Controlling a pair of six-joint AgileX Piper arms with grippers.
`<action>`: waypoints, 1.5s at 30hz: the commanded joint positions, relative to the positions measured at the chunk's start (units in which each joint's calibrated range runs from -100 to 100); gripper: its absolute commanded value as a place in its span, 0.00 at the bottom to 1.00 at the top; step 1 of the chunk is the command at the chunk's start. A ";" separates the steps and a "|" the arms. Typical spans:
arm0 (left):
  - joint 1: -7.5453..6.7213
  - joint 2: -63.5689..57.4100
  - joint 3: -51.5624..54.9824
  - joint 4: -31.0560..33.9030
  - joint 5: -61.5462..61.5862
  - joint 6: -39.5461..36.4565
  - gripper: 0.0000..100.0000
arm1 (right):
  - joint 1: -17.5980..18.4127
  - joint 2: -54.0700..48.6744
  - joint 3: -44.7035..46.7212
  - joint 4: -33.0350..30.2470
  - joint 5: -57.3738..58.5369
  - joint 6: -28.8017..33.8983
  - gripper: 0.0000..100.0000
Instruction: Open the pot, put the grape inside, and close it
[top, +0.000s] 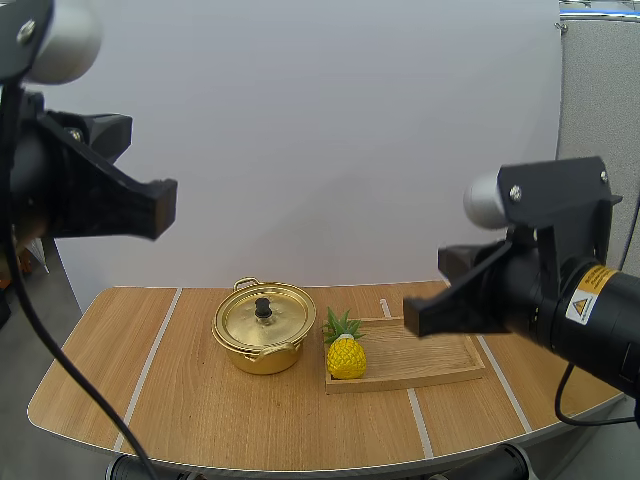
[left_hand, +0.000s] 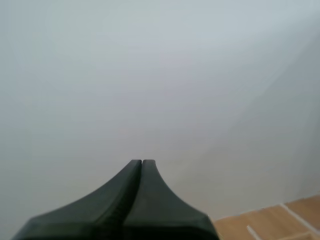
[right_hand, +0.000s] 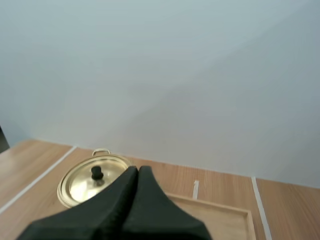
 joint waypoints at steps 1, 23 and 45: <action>-0.12 -1.57 4.92 2.65 -9.12 -7.71 0.00 | -1.27 -0.39 1.19 -0.29 -11.02 0.96 0.00; 1.35 -7.67 28.36 3.51 -24.81 -9.63 0.00 | -6.01 -0.39 10.49 -0.29 -25.70 0.96 0.00; 1.35 -7.67 52.11 3.51 -51.23 -7.71 0.00 | -6.01 -0.39 39.75 -0.29 -63.96 0.96 0.00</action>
